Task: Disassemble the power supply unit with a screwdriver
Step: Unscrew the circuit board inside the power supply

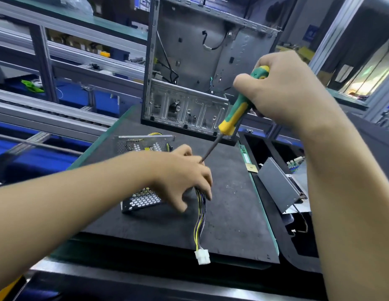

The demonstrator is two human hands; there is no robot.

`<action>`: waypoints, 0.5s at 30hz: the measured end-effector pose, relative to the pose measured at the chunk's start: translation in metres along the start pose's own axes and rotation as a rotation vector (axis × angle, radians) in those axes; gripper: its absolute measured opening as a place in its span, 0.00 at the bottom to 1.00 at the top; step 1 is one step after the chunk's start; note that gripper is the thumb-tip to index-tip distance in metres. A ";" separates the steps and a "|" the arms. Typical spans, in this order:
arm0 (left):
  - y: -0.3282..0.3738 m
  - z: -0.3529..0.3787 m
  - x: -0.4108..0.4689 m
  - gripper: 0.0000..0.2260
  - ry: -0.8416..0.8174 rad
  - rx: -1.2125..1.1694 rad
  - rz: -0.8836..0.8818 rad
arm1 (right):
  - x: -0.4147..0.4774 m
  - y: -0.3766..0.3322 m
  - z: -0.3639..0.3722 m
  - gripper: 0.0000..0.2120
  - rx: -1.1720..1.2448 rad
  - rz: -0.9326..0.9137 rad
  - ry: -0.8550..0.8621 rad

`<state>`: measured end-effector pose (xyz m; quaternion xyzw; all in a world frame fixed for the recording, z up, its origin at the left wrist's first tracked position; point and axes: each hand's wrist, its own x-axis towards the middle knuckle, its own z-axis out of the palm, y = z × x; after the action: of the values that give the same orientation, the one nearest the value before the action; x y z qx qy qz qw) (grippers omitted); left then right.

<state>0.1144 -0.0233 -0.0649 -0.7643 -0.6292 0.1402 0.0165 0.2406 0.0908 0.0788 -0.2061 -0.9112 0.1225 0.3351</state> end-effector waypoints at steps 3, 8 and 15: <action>0.014 0.014 0.015 0.26 -0.010 0.278 0.100 | 0.000 0.006 0.002 0.17 -0.056 0.010 0.030; 0.024 0.022 0.026 0.04 0.200 0.292 0.176 | 0.002 0.011 0.013 0.15 -0.068 0.058 -0.006; 0.007 -0.005 0.049 0.07 0.497 0.058 -0.469 | 0.008 0.016 0.021 0.14 -0.085 0.036 0.155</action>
<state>0.1307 0.0235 -0.0711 -0.6087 -0.7604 -0.0402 0.2228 0.2258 0.1067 0.0613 -0.2456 -0.8830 0.0733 0.3932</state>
